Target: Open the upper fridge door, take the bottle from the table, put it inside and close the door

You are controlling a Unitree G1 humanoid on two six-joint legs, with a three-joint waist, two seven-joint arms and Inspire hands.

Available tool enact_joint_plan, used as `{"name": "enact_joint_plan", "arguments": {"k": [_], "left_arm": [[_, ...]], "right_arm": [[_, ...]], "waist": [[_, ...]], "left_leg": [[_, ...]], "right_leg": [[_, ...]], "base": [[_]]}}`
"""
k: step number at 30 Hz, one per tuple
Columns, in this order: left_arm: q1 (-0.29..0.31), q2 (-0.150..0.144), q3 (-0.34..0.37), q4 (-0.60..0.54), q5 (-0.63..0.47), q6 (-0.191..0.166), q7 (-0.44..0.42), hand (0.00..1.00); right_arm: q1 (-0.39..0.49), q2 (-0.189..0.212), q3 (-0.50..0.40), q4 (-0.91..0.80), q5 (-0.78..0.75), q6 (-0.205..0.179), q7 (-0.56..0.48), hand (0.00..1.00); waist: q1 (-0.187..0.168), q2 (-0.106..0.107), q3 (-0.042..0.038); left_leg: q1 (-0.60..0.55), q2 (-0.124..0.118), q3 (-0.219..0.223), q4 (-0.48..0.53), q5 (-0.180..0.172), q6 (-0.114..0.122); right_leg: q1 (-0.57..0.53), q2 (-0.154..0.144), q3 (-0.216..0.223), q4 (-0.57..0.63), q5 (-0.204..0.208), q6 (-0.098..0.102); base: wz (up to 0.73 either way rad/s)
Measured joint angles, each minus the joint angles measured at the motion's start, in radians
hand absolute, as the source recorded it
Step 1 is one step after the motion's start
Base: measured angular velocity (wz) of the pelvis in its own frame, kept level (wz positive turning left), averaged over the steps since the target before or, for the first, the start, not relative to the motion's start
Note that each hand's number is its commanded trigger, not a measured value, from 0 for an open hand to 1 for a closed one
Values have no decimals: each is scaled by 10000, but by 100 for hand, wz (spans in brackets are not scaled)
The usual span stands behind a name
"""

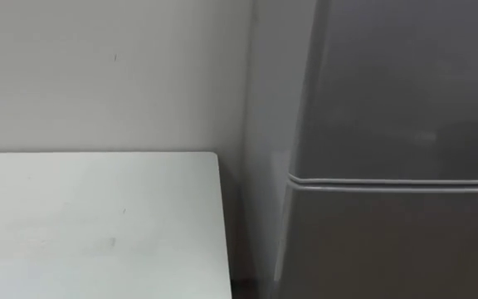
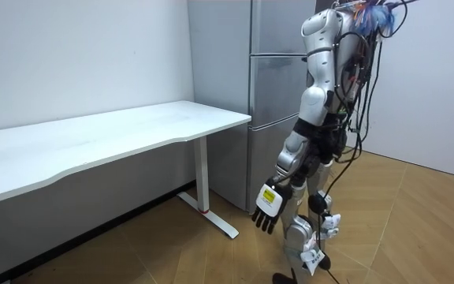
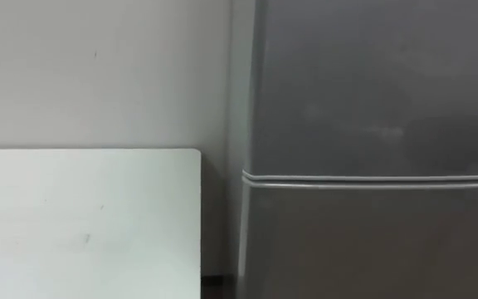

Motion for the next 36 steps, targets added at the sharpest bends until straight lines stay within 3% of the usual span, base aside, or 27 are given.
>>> {"name": "enact_joint_plan", "arguments": {"k": [3,5,11,18,21,26,36], "left_arm": [[8,-17,-9,28,-433,14,112,0],[22,-17,110,5,-937,20,213,0],[72,-32,111,15,-1048,28,398,0],[183,-194,67,14,-1343,-119,768,0],[203,-238,54,15,-1367,-118,841,0],[124,-370,-93,177,-1741,-222,842,0],[127,-413,-343,340,-1748,-360,705,0]], "right_arm": [[385,66,-76,430,540,3,-144,0],[645,354,-392,1120,868,7,-227,0],[1459,1152,-502,2560,1232,20,-643,0],[2224,1739,110,3667,877,-12,-746,0],[2278,1774,731,5178,512,-7,-695,0],[2300,2001,1672,7359,-544,16,126,0],[2483,2156,2805,8711,-1215,172,2007,0]], "waist": [[-4,52,-25],[-58,82,-35],[-111,257,-6],[-79,317,4],[-42,284,17],[26,357,11],[46,426,34]], "left_leg": [[43,11,154,38,0,0],[59,4,160,46,-4,6],[174,-1,158,17,-36,-1],[205,-13,170,-25,-39,-5],[302,-9,196,-34,-59,-19],[358,-9,230,-36,-114,-29],[527,-1,408,-110,-127,-34]], "right_leg": [[5,12,123,1,-1,-1],[29,5,127,1,-6,6],[138,8,150,24,-101,29],[152,3,150,4,-143,39],[174,2,150,13,-190,37],[166,0,222,151,-294,47],[151,18,402,169,-318,35]], "base": [[-10],[0],[0],[0],[0],[-1],[-5]]}}
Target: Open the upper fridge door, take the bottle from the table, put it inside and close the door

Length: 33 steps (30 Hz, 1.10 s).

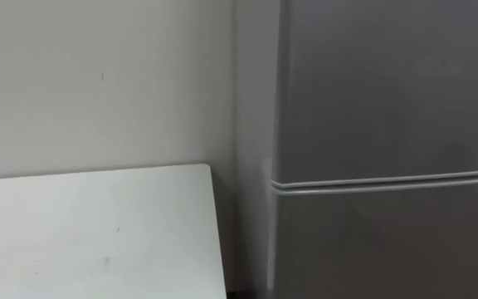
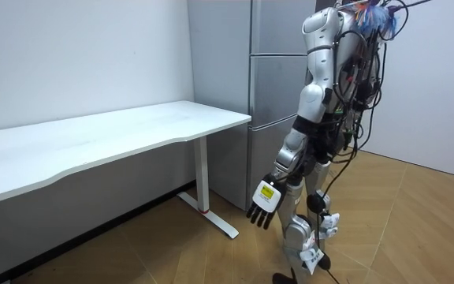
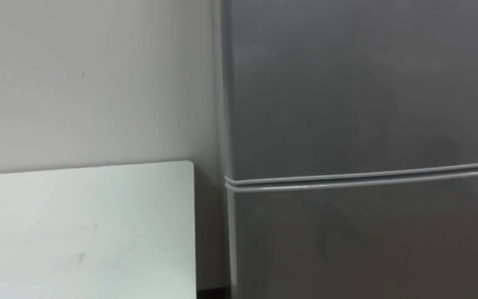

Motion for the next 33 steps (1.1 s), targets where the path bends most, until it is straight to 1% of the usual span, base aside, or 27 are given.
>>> {"name": "enact_joint_plan", "arguments": {"k": [3,5,9,11,12,13,15,18,20,23,28,33], "left_arm": [[9,3,5,32,45,-10,-134,0],[8,3,5,153,45,-13,-153,0],[-16,-12,1,163,114,-4,-163,0],[-92,-12,-11,155,133,22,-164,0],[-110,-12,-14,155,132,32,-163,0],[-144,-16,-19,152,116,72,-153,0],[-186,-21,-29,154,156,161,-134,0],[-244,6,-20,145,815,387,-65,0],[-375,7,-30,151,1035,518,-11,0],[-533,11,-178,153,1211,709,92,0],[-693,9,-209,177,1209,843,159,0],[-766,-12,-214,269,1216,857,264,0]], "right_arm": [[10,25,246,416,-387,33,691,0],[36,116,302,586,-716,53,1173,0],[35,326,360,650,-798,104,1766,0],[8,330,729,652,-799,290,2366,0],[7,330,842,652,-798,307,2533,0],[-30,330,1050,675,-785,408,2873,0],[-207,346,1238,900,-781,564,3363,0],[-634,276,1257,1696,-689,820,3963,0],[-774,259,1253,1972,-685,954,4169,0],[-997,182,1256,2309,-669,1073,4422,0],[-1122,178,1252,2585,-601,1133,4681,0],[-1171,186,1254,2665,-485,1161,4701,0]], "waist": [[25,4,2],[72,10,5],[169,12,5],[260,20,7],[264,22,7],[273,23,6],[277,37,-22],[251,36,-32],[254,30,-35],[262,48,-32],[252,40,-20],[267,40,-17]], "left_leg": [[9,2,-8,6,-4,-1],[-4,4,-14,16,-4,-1],[-31,2,-24,20,-7,3],[-49,3,-30,21,-30,3],[-56,5,-31,22,-35,3],[-82,5,-41,23,-41,5],[-161,4,-43,43,-48,7],[-202,2,-69,138,-51,11],[-213,1,-108,144,-51,10],[-238,5,-117,163,-50,9],[-218,4,-110,174,-50,8],[-207,4,-111,177,-50,9]], "right_leg": [[8,1,-3,0,0,0],[-1,1,-6,2,0,-1],[-6,-14,-51,-4,0,-1],[-21,-13,-67,1,0,0],[-27,-13,-67,0,-1,0],[-43,-13,-76,-4,-1,1],[-101,-13,-76,-4,-1,1],[6,-25,-150,-34,12,11],[50,-27,-256,-159,14,13],[55,-25,-286,-165,13,13],[127,-28,-303,-213,12,14],[172,-22,-314,-322,9,20]], "base": [[0],[0],[2],[0],[0],[0],[0],[4],[14],[5],[0],[2]]}}
